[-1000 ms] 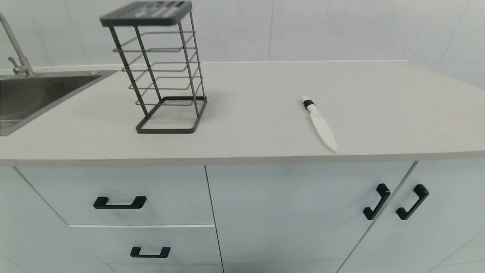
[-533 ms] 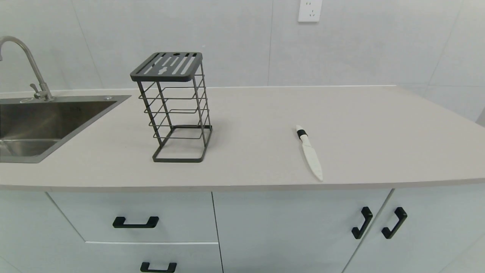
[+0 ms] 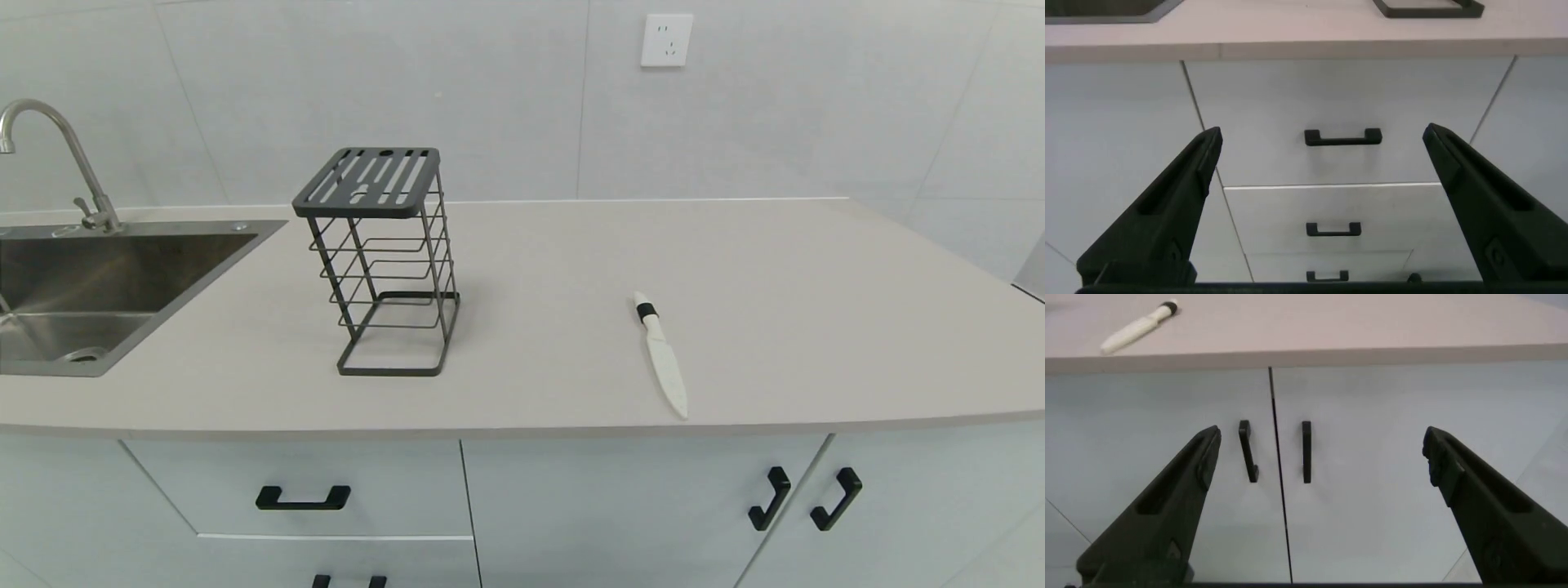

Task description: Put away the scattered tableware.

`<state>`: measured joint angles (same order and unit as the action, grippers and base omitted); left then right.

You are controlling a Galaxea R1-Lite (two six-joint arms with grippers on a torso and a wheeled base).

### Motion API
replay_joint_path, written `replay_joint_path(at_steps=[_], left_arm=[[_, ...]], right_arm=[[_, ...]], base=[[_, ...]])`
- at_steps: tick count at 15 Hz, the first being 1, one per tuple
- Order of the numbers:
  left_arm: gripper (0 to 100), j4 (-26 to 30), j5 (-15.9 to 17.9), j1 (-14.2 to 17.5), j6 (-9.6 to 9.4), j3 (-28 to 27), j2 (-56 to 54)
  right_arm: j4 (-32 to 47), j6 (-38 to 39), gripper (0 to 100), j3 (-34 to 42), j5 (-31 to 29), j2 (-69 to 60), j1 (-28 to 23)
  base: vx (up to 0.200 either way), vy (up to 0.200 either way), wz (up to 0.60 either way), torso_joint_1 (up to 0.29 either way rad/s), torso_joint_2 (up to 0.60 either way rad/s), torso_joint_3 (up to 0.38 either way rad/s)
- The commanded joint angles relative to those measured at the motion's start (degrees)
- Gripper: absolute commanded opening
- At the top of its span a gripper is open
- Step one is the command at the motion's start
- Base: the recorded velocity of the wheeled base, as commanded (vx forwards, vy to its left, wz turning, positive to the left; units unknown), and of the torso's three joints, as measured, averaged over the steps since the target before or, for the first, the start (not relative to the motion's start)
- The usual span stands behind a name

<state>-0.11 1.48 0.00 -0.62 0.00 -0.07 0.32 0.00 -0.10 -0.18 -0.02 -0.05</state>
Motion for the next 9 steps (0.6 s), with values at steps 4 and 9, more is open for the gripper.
replay_joint_path(at_steps=[4,9], left_arm=[[100,0.0,0.0,0.0,0.01,0.0,0.1],[100,-0.1,0.0,0.0,0.01,0.0,0.1]], right_arm=[[0.0,0.0,100,0.0,0.0,0.0,0.0],[0.0,0.0,100,0.0,0.0,0.0,0.0]], base=[[0.000,0.000,0.00,0.262,-0.49,-0.241],[0.000,0.000,0.00,0.273,-0.53,-0.255]])
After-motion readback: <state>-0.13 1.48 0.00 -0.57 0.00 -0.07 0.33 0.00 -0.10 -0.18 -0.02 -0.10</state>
